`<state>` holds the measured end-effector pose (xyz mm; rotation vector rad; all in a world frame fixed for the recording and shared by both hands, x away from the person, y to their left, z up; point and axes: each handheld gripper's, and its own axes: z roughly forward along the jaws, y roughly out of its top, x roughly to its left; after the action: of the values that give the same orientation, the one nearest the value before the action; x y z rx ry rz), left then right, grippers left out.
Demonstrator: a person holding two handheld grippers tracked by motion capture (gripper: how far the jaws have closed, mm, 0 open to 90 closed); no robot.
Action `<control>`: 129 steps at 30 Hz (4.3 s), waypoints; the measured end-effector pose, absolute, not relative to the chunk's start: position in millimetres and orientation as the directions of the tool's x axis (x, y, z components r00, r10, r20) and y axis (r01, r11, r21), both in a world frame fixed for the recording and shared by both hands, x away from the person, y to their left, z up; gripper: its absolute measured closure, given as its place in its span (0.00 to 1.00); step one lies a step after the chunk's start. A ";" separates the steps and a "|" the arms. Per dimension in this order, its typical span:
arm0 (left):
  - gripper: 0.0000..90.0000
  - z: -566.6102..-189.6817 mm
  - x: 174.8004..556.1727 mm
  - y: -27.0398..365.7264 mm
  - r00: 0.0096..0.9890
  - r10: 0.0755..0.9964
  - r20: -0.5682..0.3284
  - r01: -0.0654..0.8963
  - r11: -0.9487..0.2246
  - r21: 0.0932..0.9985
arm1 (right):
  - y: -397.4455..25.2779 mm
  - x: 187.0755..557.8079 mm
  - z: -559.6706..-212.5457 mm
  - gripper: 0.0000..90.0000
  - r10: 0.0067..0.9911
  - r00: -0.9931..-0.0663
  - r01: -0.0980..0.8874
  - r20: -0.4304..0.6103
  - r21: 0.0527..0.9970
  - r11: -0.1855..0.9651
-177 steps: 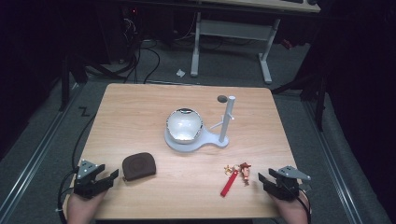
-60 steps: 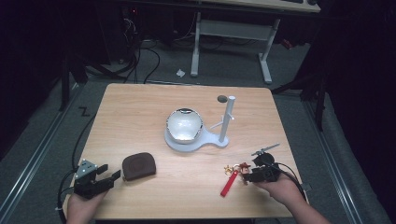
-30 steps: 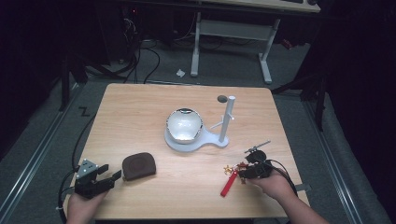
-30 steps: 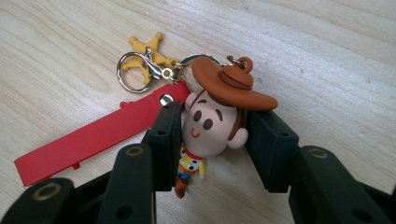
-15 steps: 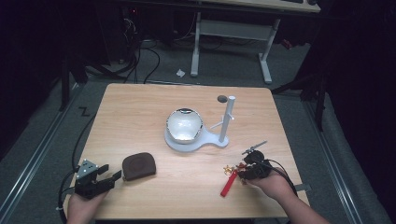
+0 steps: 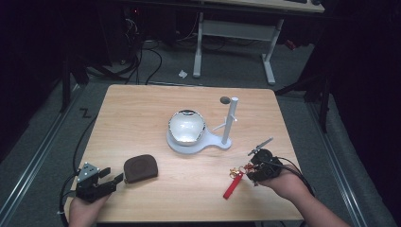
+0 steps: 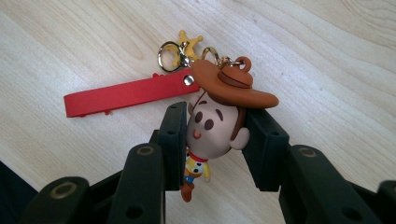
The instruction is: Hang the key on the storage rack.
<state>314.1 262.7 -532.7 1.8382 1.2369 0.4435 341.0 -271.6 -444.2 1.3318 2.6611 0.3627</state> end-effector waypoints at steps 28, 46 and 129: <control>0.41 -527.5 313.9 259.5 0.474 0.872 -0.120 0.545 -0.184 0.818 | -278.1 334.7 -369.3 0.70 0.791 -0.611 0.752 -0.019 0.296 0.589; 0.41 -528.5 315.2 265.0 0.467 0.874 -0.133 0.550 -0.169 0.818 | -268.0 354.2 -332.3 0.70 0.773 -0.631 0.725 -0.069 0.303 0.619; 0.41 -529.9 314.5 270.9 0.457 0.877 -0.147 0.559 -0.154 0.815 | -232.5 412.0 -326.9 0.70 0.765 -0.636 0.705 -0.103 0.325 0.630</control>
<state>314.5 270.9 -529.9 1.8380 1.2147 0.4606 412.0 -232.5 -326.9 1.2026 2.6212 0.3754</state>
